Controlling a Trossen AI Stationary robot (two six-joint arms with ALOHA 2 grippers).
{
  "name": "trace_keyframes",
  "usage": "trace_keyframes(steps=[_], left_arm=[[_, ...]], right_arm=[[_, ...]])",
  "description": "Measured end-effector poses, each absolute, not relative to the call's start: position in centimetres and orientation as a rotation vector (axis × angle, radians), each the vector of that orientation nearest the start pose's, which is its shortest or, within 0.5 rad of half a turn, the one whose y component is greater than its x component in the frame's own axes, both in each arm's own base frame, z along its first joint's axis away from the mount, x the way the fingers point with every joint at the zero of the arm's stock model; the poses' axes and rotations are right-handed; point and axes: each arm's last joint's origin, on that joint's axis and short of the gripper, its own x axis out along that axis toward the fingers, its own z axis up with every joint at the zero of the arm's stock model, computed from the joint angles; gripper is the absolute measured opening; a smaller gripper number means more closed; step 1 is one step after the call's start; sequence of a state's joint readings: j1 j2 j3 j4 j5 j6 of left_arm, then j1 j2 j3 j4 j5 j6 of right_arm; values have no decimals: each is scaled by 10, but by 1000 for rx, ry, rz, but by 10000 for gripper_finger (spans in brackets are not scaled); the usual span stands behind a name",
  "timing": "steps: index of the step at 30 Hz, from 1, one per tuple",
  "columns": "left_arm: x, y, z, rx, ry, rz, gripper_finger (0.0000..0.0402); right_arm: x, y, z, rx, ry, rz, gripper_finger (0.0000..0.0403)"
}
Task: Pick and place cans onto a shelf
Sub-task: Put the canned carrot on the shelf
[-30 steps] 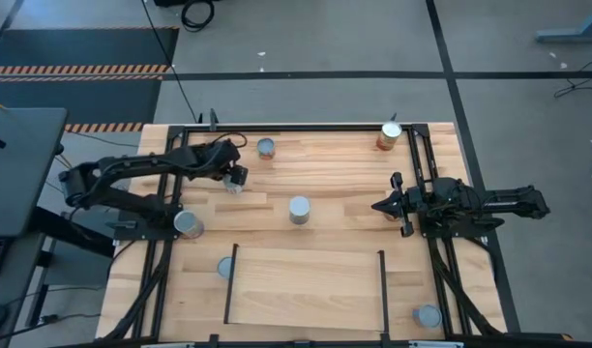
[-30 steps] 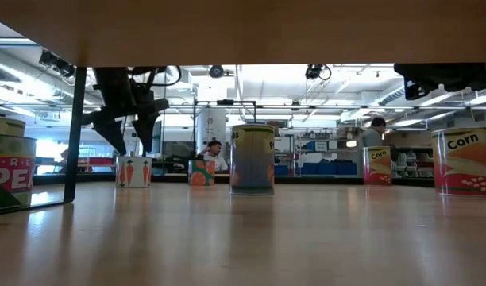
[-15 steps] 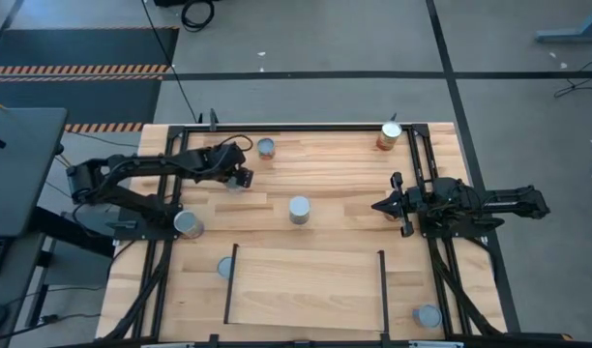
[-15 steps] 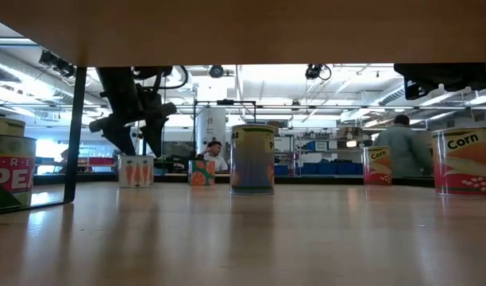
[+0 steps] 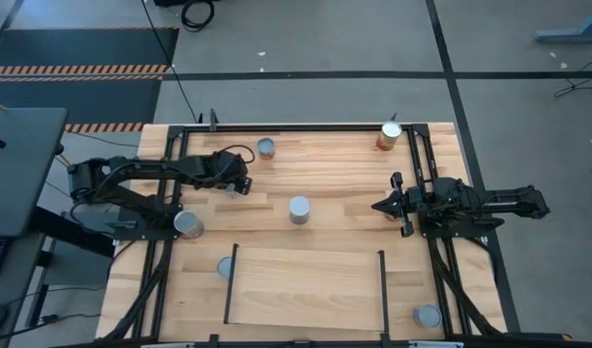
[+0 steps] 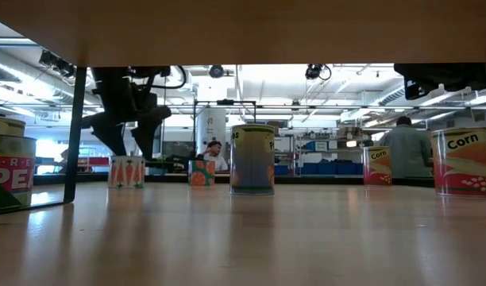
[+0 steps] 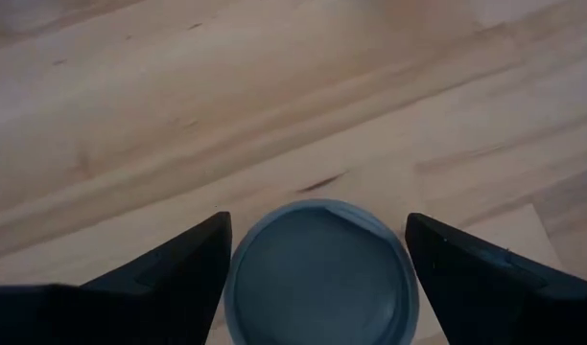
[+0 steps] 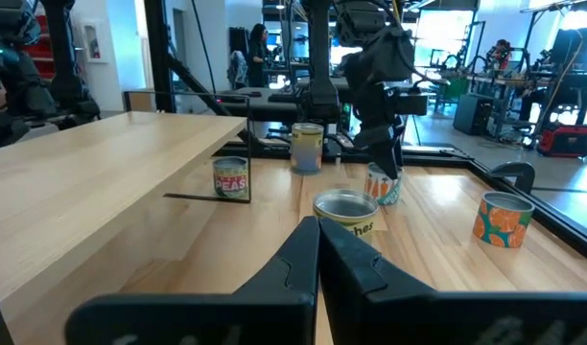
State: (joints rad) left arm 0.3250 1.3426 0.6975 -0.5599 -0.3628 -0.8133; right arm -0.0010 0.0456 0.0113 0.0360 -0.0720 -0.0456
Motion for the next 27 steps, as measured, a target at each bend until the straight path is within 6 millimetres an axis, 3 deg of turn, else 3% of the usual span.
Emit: trace_keyframes(steps=[11, 20, 27], left_arm=[[209, 84, 172, -691, 911, 1074, 315], [209, 85, 172, -681, 910, 1084, 271], [208, 85, 176, -669, 903, 1071, 325]], right_arm=[[100, 2, 167, -45, -3, 71, 17], [100, 2, 167, -45, -3, 71, 17], [100, 2, 167, -46, -3, 71, 17]])
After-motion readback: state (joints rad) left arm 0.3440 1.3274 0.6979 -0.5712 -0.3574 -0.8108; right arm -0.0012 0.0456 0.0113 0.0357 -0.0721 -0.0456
